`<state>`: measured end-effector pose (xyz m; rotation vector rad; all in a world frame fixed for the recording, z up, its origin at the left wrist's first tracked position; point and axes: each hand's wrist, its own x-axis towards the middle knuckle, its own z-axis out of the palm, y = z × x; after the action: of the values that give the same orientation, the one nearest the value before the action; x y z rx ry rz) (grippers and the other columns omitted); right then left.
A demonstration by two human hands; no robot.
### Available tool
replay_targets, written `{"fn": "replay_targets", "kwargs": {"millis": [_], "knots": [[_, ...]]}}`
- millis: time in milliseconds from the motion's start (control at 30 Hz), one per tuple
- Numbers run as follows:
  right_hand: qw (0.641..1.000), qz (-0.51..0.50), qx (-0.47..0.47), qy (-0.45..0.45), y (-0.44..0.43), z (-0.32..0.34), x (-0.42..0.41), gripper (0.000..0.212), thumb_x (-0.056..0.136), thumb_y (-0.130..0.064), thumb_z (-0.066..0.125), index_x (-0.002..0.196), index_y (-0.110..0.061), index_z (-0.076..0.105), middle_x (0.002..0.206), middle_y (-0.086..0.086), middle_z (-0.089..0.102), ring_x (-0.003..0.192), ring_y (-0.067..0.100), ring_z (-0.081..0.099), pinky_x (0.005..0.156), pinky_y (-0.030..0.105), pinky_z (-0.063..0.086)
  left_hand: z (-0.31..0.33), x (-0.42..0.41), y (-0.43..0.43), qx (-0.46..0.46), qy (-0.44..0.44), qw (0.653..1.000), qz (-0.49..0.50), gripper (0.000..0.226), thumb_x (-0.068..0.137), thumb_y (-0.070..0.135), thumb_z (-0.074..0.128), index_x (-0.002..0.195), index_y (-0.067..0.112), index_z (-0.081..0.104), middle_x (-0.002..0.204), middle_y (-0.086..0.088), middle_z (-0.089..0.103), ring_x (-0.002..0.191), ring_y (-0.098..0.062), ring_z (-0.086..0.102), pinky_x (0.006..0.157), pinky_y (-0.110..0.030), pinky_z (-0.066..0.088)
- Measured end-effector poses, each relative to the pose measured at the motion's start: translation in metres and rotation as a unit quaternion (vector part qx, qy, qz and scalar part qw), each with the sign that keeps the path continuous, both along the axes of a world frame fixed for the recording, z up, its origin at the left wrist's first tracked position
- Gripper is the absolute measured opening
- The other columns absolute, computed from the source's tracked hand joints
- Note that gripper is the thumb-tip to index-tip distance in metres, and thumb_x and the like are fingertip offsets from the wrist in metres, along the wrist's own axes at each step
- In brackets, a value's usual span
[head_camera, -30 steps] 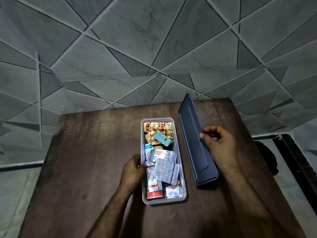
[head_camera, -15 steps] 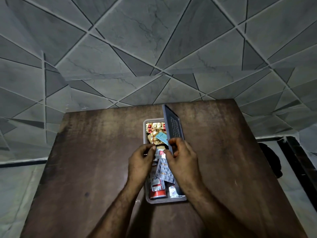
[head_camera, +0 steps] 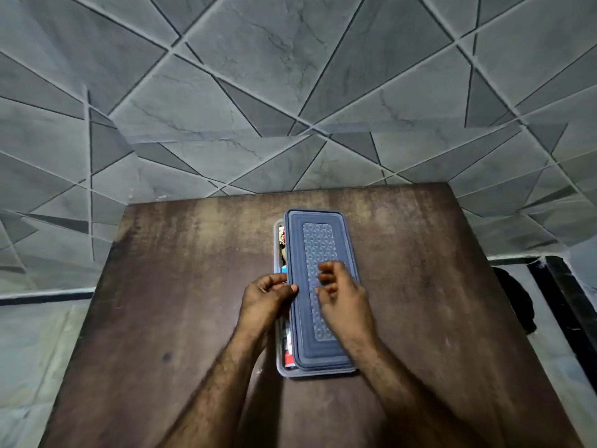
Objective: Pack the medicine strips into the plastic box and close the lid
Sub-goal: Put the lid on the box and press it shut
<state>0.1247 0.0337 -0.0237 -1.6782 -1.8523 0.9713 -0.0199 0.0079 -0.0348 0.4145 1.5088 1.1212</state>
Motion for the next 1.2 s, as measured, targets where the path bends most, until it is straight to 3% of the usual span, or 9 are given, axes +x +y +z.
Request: {"fn": "replay_targets", "kwargs": {"millis": [100, 200, 300, 467, 633, 867, 967, 1100, 1200], "knots": [[0.995, -0.072, 0.042, -0.048, 0.015, -0.009, 0.026, 0.036, 0.08, -0.02, 0.062, 0.115, -0.026, 0.056, 0.111, 0.003, 0.069, 0.095, 0.026, 0.066, 0.087, 0.041, 0.054, -0.009, -0.009, 0.002, -0.013, 0.073, 0.997, 0.023, 0.022, 0.074, 0.008, 0.072, 0.096, 0.009, 0.072, 0.081, -0.006, 0.076, 0.076, -0.022, 0.07, 0.08, -0.035, 0.057], [0.993, -0.095, -0.009, -0.07, 0.023, -0.014, 0.042, 0.04, 0.083, -0.021, 0.066, 0.121, -0.013, 0.06, 0.118, 0.011, 0.067, 0.104, 0.029, 0.064, 0.093, 0.039, 0.051, -0.015, -0.015, 0.002, -0.031, 0.143, 0.989, 0.003, 0.032, 0.064, 0.028, 0.072, 0.094, 0.019, 0.073, 0.086, 0.0, 0.077, 0.087, -0.023, 0.073, 0.089, -0.044, 0.056], [0.994, -0.08, -0.069, -0.027, 0.019, -0.018, 0.043, 0.034, 0.086, -0.02, 0.066, 0.118, -0.01, 0.065, 0.112, 0.011, 0.071, 0.1, 0.025, 0.067, 0.09, 0.031, 0.051, -0.007, -0.012, -0.003, -0.05, 0.228, 0.972, -0.014, 0.02, 0.073, 0.026, 0.073, 0.094, 0.024, 0.072, 0.084, 0.008, 0.075, 0.084, -0.015, 0.071, 0.088, -0.038, 0.056], [0.994, -0.082, -0.072, -0.006, 0.011, -0.022, 0.041, 0.03, 0.085, -0.016, 0.068, 0.115, -0.01, 0.068, 0.105, 0.008, 0.073, 0.092, 0.022, 0.068, 0.083, 0.024, 0.049, -0.003, -0.009, -0.013, -0.053, 0.337, 0.939, -0.03, 0.032, 0.08, 0.025, 0.071, 0.111, 0.022, 0.071, 0.094, 0.006, 0.071, 0.092, -0.016, 0.068, 0.087, -0.029, 0.052], [0.993, -0.084, -0.078, -0.001, 0.01, -0.027, 0.041, 0.032, 0.084, -0.015, 0.068, 0.116, -0.014, 0.068, 0.106, 0.007, 0.074, 0.091, 0.021, 0.068, 0.084, 0.025, 0.051, -0.006, -0.012, -0.022, -0.072, 0.323, 0.942, -0.054, 0.032, 0.079, 0.026, 0.074, 0.11, 0.023, 0.072, 0.096, 0.003, 0.074, 0.093, -0.017, 0.068, 0.088, -0.031, 0.053], [0.984, -0.12, -0.122, 0.042, 0.011, -0.025, 0.042, 0.028, 0.084, -0.015, 0.071, 0.112, -0.013, 0.069, 0.09, -0.001, 0.071, 0.085, 0.013, 0.065, 0.079, 0.02, 0.045, -0.022, -0.02, -0.018, -0.108, 0.175, 0.978, -0.036, 0.024, 0.063, 0.031, 0.076, 0.087, 0.026, 0.074, 0.083, -0.002, 0.077, 0.081, -0.023, 0.073, 0.084, -0.046, 0.058], [0.975, -0.145, -0.146, 0.08, 0.014, -0.029, 0.043, 0.022, 0.082, -0.014, 0.073, 0.103, -0.017, 0.069, 0.084, -0.003, 0.069, 0.081, 0.015, 0.065, 0.085, 0.031, 0.053, -0.018, -0.02, -0.015, -0.106, 0.143, 0.983, -0.035, 0.009, 0.076, 0.018, 0.073, 0.085, 0.017, 0.074, 0.086, -0.017, 0.075, 0.071, -0.027, 0.068, 0.071, -0.043, 0.059], [0.953, -0.175, -0.216, 0.116, 0.019, -0.045, 0.046, 0.016, 0.075, -0.03, 0.078, 0.086, -0.021, 0.07, 0.085, -0.001, 0.072, 0.081, 0.018, 0.066, 0.09, 0.046, 0.056, -0.022, -0.019, -0.013, -0.11, 0.157, 0.981, -0.03, 0.01, 0.072, 0.02, 0.073, 0.08, 0.015, 0.073, 0.079, -0.012, 0.075, 0.068, -0.023, 0.065, 0.068, -0.037, 0.056], [0.944, -0.18, -0.237, 0.14, 0.026, -0.074, 0.055, 0.042, 0.049, -0.054, 0.074, 0.077, -0.022, 0.07, 0.082, 0.0, 0.076, 0.083, 0.025, 0.072, 0.085, 0.053, 0.056, -0.03, -0.018, -0.011, -0.117, 0.186, 0.975, -0.031, 0.02, 0.063, 0.029, 0.071, 0.079, 0.017, 0.072, 0.076, -0.005, 0.075, 0.069, -0.021, 0.066, 0.076, -0.041, 0.058]]}}
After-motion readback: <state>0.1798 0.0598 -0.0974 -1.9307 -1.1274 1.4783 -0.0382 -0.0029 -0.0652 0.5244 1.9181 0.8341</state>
